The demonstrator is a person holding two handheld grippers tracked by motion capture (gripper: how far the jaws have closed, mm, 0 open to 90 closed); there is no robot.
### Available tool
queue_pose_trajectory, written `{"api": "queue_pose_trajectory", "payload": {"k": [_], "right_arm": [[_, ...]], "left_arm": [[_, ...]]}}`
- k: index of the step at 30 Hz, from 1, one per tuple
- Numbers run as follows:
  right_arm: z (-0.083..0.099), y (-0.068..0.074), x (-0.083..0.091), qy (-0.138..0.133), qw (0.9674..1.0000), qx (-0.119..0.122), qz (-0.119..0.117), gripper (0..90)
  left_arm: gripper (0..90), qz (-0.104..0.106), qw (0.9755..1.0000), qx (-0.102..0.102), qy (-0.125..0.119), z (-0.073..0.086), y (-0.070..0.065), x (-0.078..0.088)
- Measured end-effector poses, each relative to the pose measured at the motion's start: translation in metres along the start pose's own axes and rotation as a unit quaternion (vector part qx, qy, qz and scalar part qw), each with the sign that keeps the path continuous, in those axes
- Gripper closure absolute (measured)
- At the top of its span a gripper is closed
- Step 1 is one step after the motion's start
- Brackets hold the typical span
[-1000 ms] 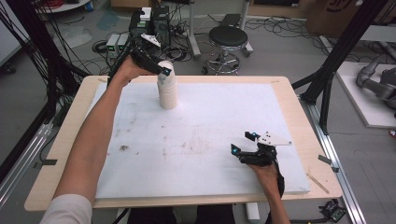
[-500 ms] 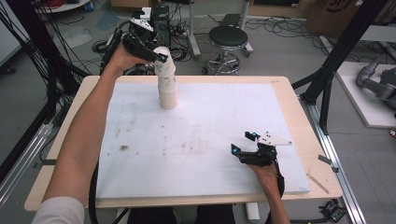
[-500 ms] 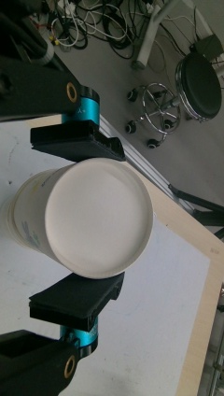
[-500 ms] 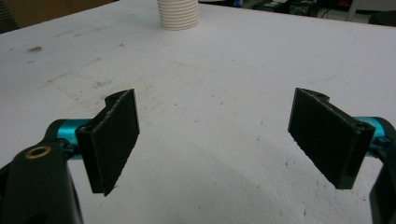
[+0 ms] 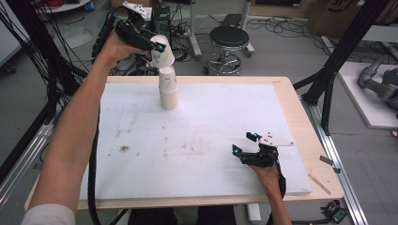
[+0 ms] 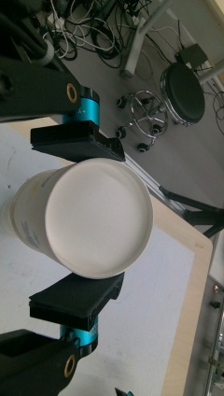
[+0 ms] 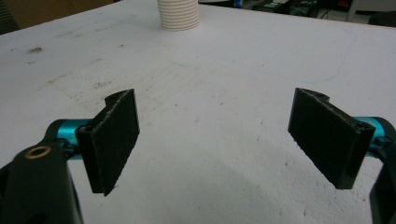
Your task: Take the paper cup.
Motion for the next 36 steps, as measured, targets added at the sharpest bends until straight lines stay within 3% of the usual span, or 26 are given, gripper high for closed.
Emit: {"api": "queue_pose_trajectory", "payload": {"k": [7, 8, 9, 13, 15, 17, 23, 24, 29, 31, 32, 35, 36], "right_arm": [[0.000, 0.000, 0.001, -0.003, 1.0000, -0.005, -0.001, 16.6], [0.000, 0.000, 0.001, -0.002, 1.0000, -0.007, 0.000, 16.6], [0.000, 0.000, 0.001, -0.002, 1.0000, -0.007, 0.000, 16.6], [0.000, 0.000, 0.001, -0.002, 1.0000, -0.006, -0.002, 16.6], [0.000, 0.000, 0.001, -0.001, 1.0000, -0.006, -0.001, 16.6], [0.000, -0.001, 0.001, -0.002, 1.0000, -0.007, -0.001, 16.6], [0.000, -0.001, 0.001, -0.002, 1.0000, -0.005, 0.000, 16.6], [0.000, 0.000, 0.001, -0.003, 1.0000, -0.007, -0.002, 16.6], [0.000, 0.000, 0.001, -0.003, 1.0000, -0.007, -0.002, 16.6], [0.000, 0.000, 0.001, -0.002, 1.0000, -0.007, -0.002, 16.6], [0.000, 0.000, 0.001, -0.002, 1.0000, -0.007, -0.003, 16.6], [0.000, -0.001, 0.001, -0.002, 1.0000, -0.006, -0.004, 16.6], [0.000, -0.001, 0.001, -0.003, 1.0000, -0.006, -0.004, 16.6]], "left_arm": [[37.1, 0.022, 0.9997, 0.000, -0.011, 0.008, -0.013, 0.002], [37.1, 0.035, 0.9989, -0.001, -0.033, 0.009, -0.021, 0.006], [37.1, 0.035, 0.9989, -0.001, -0.033, 0.009, -0.021, 0.006], [37.1, 0.059, 0.9965, -0.014, -0.057, 0.013, -0.047, 0.018], [37.1, 0.062, 0.9959, -0.016, -0.064, 0.014, -0.052, 0.021], [37.0, 0.072, 0.9936, -0.023, -0.084, 0.016, -0.066, 0.031], [37.0, 0.086, 0.9901, -0.033, -0.105, 0.024, -0.088, 0.043], [37.0, 0.094, 0.9879, -0.031, -0.120, 0.027, -0.097, 0.046], [37.0, 0.108, 0.9851, -0.039, -0.128, 0.042, -0.116, 0.045], [37.0, 0.110, 0.9851, -0.040, -0.126, 0.045, -0.119, 0.044], [37.0, 0.115, 0.9825, -0.035, -0.142, 0.050, -0.125, 0.044], [37.0, 0.118, 0.9807, -0.032, -0.152, 0.057, -0.133, 0.044], [36.9, 0.126, 0.9789, -0.033, -0.157, 0.064, -0.140, 0.044]]}}
Point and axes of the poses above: each handheld gripper's, and its own axes: x roughly backward along the jaws, z roughly out of its underside, y roughly to its left, the point moved 4 cm from there along -x, roughly forward along the jaws, and after that the axes turned 7 degrees about -y, right-handed, at the moved point
